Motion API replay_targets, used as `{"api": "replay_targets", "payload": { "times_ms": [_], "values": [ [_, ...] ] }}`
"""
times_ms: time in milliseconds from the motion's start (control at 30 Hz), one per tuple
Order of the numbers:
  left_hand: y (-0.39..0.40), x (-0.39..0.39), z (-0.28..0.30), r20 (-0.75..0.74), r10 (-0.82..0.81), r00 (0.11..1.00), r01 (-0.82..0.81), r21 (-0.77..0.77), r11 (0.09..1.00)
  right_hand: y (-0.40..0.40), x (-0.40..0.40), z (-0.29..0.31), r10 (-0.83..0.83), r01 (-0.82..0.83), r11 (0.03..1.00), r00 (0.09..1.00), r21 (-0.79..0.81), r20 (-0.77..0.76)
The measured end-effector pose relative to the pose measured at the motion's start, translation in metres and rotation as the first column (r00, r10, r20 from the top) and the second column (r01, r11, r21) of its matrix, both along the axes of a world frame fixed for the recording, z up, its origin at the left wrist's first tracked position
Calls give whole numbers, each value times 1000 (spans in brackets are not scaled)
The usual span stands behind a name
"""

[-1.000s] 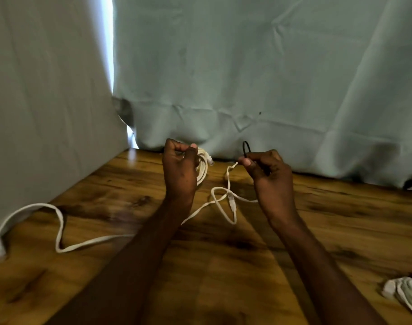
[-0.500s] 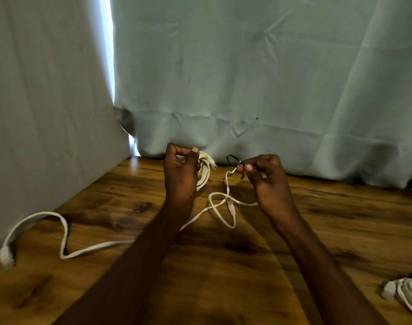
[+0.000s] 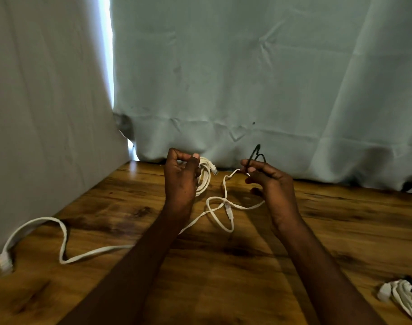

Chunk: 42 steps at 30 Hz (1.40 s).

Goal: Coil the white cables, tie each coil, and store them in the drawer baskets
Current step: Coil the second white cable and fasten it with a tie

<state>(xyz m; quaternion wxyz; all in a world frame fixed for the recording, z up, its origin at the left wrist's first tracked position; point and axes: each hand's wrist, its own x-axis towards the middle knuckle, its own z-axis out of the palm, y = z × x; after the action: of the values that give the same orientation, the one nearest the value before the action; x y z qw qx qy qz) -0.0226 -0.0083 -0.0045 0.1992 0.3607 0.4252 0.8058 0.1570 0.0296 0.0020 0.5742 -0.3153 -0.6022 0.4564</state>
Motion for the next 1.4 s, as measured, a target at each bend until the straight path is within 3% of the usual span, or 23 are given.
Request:
{"api": "replay_targets", "payload": {
  "times_ms": [167,367,500,700,933,1067,1400],
  "values": [
    [-2,2,2,1,-22,1000,22,-5,1000,0,-2,-1,-4,-16,988,992,-153,-129],
    [-3,2,1,-13,-42,999,42,-21,999,2,-4,-5,-115,116,990,993,83,-14],
    [-3,3,1,-16,-51,999,51,-20,999,1,-6,-2,-70,73,996,995,44,-65],
    [-6,4,3,-4,-88,996,88,-20,996,0,-3,-1,95,-124,974,984,-192,-153],
    [-10,7,6,-9,-149,989,148,-19,989,-13,-6,7,386,-440,856,893,-271,-230],
    [-10,9,8,-11,-202,979,202,-19,979,-13,-11,6,427,-463,822,887,-333,-177],
    [-14,12,10,-9,-296,955,296,-7,955,-23,-26,-2,440,-527,687,849,-500,-292]
  ]
}}
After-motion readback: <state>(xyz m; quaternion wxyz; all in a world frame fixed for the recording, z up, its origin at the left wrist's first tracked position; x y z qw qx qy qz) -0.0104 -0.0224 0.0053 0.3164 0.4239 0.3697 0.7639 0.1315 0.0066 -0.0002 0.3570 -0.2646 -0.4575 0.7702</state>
